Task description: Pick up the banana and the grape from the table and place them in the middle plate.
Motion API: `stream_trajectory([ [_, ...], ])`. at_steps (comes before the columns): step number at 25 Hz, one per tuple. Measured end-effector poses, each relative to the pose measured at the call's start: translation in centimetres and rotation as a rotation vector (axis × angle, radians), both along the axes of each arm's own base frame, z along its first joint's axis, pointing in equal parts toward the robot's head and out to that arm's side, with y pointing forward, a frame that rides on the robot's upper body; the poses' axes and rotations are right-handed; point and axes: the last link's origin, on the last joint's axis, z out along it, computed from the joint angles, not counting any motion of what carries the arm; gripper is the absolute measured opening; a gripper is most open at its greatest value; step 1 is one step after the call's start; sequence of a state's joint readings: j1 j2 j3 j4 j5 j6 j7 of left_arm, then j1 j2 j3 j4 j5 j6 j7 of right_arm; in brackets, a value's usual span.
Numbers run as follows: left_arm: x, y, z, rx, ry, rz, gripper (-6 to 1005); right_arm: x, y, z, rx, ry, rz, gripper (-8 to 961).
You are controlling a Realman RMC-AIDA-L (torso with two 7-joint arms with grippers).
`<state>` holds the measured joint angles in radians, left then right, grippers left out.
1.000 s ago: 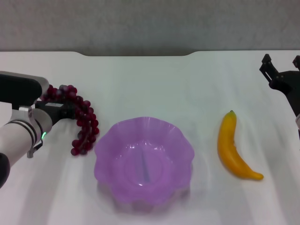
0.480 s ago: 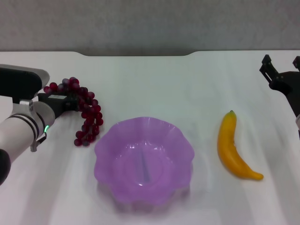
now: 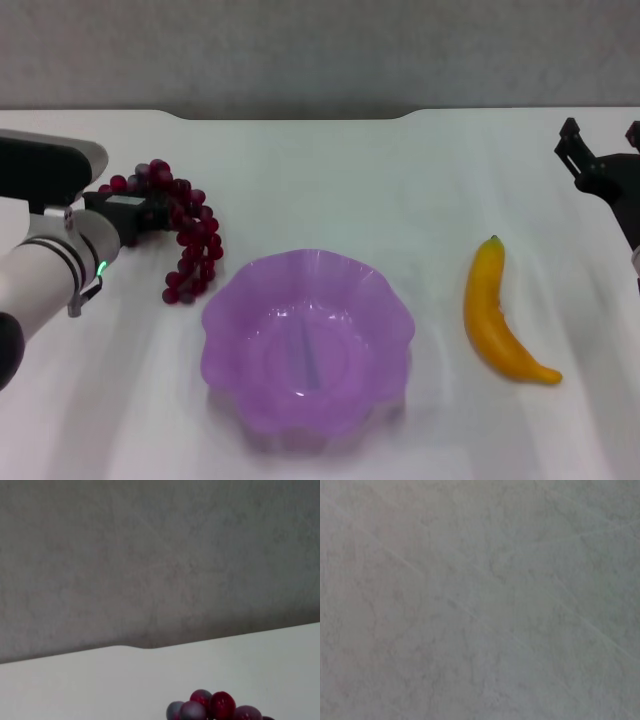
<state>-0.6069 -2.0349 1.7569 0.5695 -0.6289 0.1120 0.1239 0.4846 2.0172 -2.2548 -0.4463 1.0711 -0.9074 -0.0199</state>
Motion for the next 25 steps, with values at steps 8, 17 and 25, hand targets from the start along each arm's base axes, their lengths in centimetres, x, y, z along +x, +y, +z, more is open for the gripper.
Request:
stream_trajectory([
  [8, 0.2, 0.3, 0.6, 0.021, 0.002, -0.014, 115, 0.0, 0.0, 0.0, -0.002, -0.001, 0.000, 885],
  [17, 0.5, 1.1, 3.4, 0.099, -0.006, -0.039, 108, 0.5, -0.2, 0.1, -0.001, -0.009, -0.011, 885],
  [25, 1.3, 0.7, 4.0, 0.108, 0.029, -0.077, 105, 0.6, -0.2, 0.1, -0.002, -0.011, -0.014, 886],
])
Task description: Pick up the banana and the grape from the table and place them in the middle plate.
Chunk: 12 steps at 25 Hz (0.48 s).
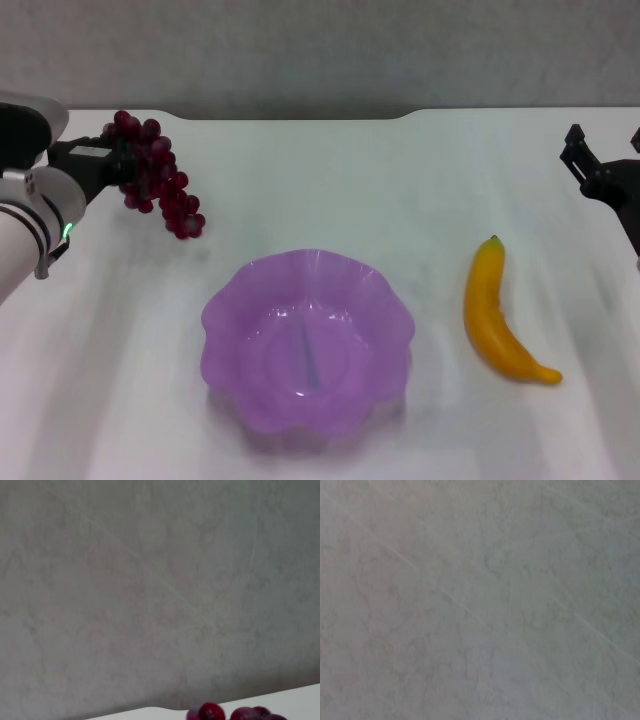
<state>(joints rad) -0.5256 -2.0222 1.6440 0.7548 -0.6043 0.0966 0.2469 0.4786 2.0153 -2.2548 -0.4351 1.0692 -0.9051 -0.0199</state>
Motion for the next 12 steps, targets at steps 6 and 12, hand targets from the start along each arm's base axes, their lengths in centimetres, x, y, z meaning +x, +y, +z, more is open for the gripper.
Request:
stream_trajectory([
  [6, 1.0, -0.8, 0.6, -0.018, -0.009, -0.015, 104, 0.0, 0.0, 0.0, 0.000, 0.001, 0.000, 886],
  [12, 3.0, -2.1, 1.9, -0.030, -0.031, -0.057, 103, 0.1, 0.0, 0.0, 0.001, 0.002, -0.003, 886],
])
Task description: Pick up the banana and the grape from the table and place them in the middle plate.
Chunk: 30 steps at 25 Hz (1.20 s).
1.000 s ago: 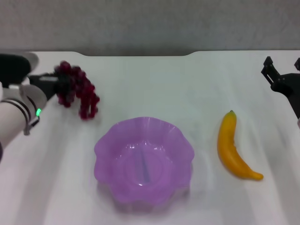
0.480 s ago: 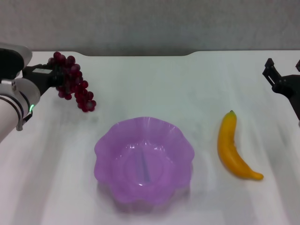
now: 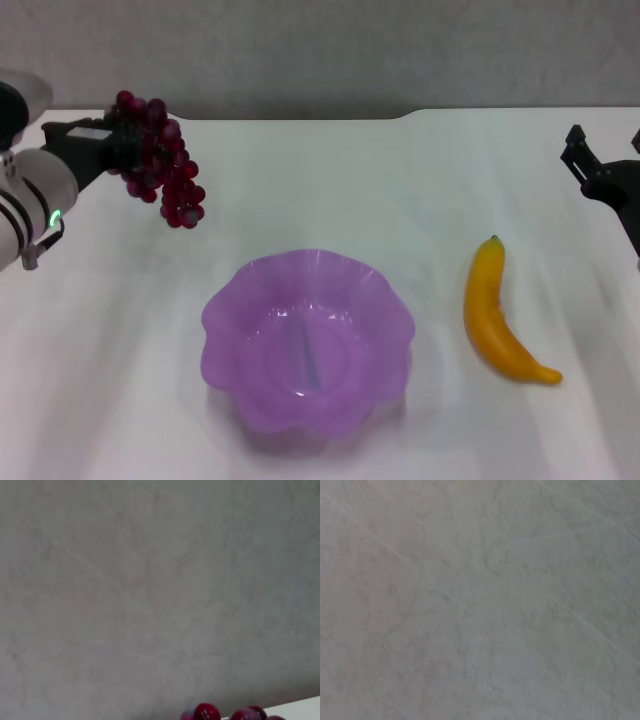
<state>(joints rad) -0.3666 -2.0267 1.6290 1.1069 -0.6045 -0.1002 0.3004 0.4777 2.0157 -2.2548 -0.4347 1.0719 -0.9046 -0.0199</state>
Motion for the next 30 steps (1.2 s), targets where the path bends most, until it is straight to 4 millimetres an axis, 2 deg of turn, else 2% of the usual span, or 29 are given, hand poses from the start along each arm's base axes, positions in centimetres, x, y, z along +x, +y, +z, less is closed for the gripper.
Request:
stream_trajectory([
  [7, 2.5, -2.5, 1.4, -0.041, 0.019, -0.058, 99, 0.2, -0.1, 0.0, 0.002, 0.000, -0.004, 886],
  [17, 6.2, -7.7, 1.2, -0.122, 0.038, -0.161, 95, 0.7, -0.4, 0.2, 0.010, -0.004, -0.016, 886],
  [23, 7.7, -10.2, -0.2, -0.223, 0.090, -0.209, 93, 0.8, -0.4, 0.3, 0.011, -0.007, -0.020, 886],
  [30, 6.9, -11.6, -3.3, -0.328, 0.148, -0.226, 92, 1.0, -0.5, 0.4, 0.013, -0.009, -0.023, 886],
])
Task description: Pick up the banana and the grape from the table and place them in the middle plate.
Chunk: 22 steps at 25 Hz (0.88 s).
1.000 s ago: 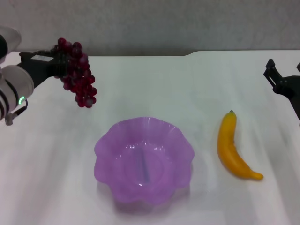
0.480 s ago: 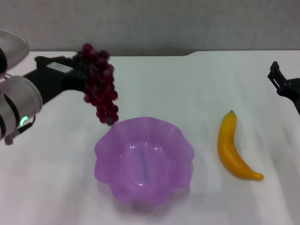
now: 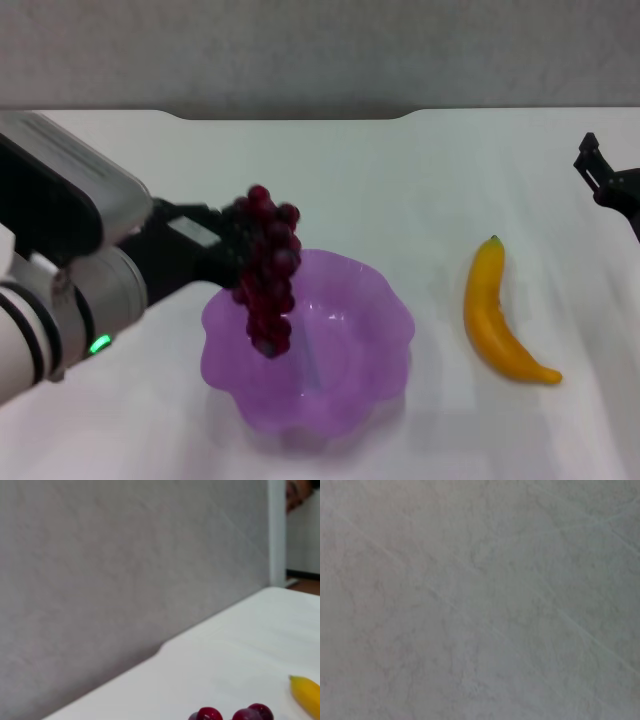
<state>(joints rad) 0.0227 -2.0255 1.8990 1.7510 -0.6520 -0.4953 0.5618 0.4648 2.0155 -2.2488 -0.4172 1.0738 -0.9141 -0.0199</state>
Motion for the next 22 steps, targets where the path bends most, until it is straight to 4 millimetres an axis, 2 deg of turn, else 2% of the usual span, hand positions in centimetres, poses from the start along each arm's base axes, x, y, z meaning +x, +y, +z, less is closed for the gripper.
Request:
stream_trajectory([
  [5, -0.9, -0.4, -2.0, -0.068, 0.004, 0.013, 91, 0.0, 0.0, 0.0, 0.000, 0.000, 0.000, 886],
  [15, -2.3, 0.2, -4.2, -0.136, 0.041, 0.036, 89, 0.0, 0.0, -0.1, -0.002, 0.001, 0.001, 886],
  [22, -1.8, 0.0, -6.0, -0.214, 0.075, 0.011, 86, 0.0, 0.0, -0.1, -0.001, 0.001, 0.000, 884],
])
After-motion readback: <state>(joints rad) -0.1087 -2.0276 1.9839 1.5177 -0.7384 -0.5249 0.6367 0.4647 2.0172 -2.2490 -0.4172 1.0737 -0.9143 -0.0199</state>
